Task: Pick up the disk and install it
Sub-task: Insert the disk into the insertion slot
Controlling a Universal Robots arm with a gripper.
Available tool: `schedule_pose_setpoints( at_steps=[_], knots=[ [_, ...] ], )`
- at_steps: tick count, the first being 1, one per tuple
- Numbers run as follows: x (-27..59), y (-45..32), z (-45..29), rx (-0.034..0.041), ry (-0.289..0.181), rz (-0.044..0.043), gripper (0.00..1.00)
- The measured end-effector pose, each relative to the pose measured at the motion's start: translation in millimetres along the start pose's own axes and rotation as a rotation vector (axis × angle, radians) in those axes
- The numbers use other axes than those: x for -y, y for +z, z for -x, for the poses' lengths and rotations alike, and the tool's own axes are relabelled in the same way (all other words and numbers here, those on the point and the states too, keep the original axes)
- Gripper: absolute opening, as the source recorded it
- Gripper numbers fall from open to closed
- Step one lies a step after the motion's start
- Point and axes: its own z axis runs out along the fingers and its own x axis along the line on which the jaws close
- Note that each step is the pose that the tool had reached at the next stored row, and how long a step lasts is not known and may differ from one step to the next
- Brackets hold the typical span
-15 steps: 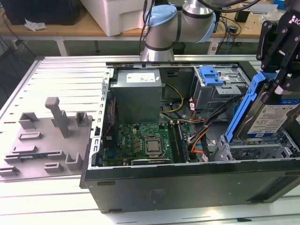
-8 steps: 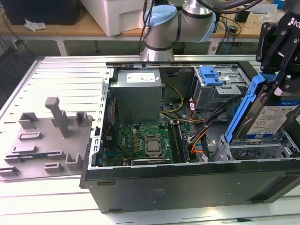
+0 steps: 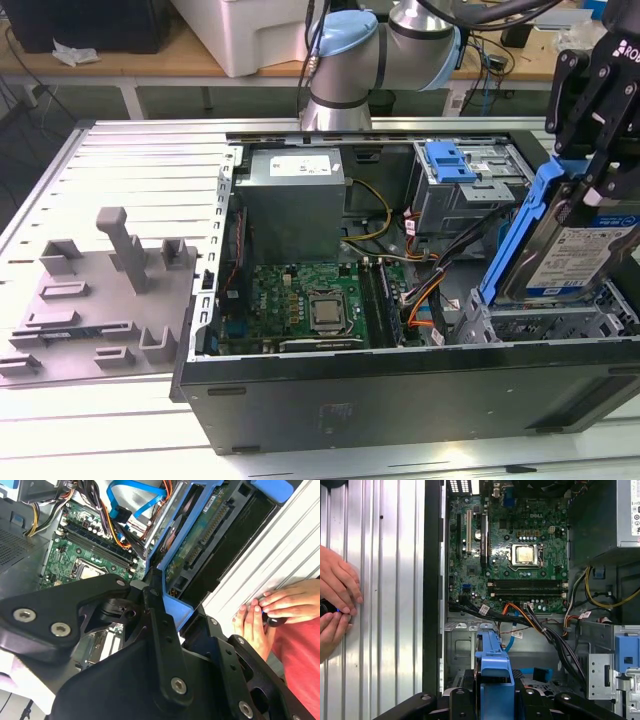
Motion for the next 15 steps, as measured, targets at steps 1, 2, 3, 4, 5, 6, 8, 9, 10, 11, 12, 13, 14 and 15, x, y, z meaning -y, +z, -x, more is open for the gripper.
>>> schedule_pose_setpoints(
  at_steps=[1,2,3,4,5,6,8,9,10,11,12,13,14,15],
  knots=[
    [0.0,0.1,0.0,0.0000,0.000,0.0000,0.36],
    [0.0,0.3,0.0,0.0000,0.000,0.0000,0.36],
    [0.0,0.4,0.0,0.0000,0.000,0.0000,0.36],
    [0.1,0.9,0.0,0.0001,0.000,0.0000,0.36],
    [0.1,1.0,0.0,0.0000,0.000,0.0000,0.36],
    [0.1,1.1,0.1,0.0000,0.000,0.0000,0.36],
    [0.1,1.5,0.1,0.0001,0.000,0.0000,0.36],
    [0.2,1.8,0.1,0.0000,0.000,0.0000,0.36],
    [0.2,1.9,0.1,0.0000,0.000,0.0000,0.36],
    [0.2,2.2,0.1,0.0000,0.000,0.0000,0.36],
    [0.3,2.5,0.1,0.0000,0.000,0.0000,0.36],
    [0.3,2.6,0.1,0.0000,0.000,0.0000,0.36],
    [0.3,2.7,0.1,0.0000,0.000,0.0000,0.36],
    [0.3,2.7,0.1,0.0000,0.000,0.0000,0.36]
  ],
)
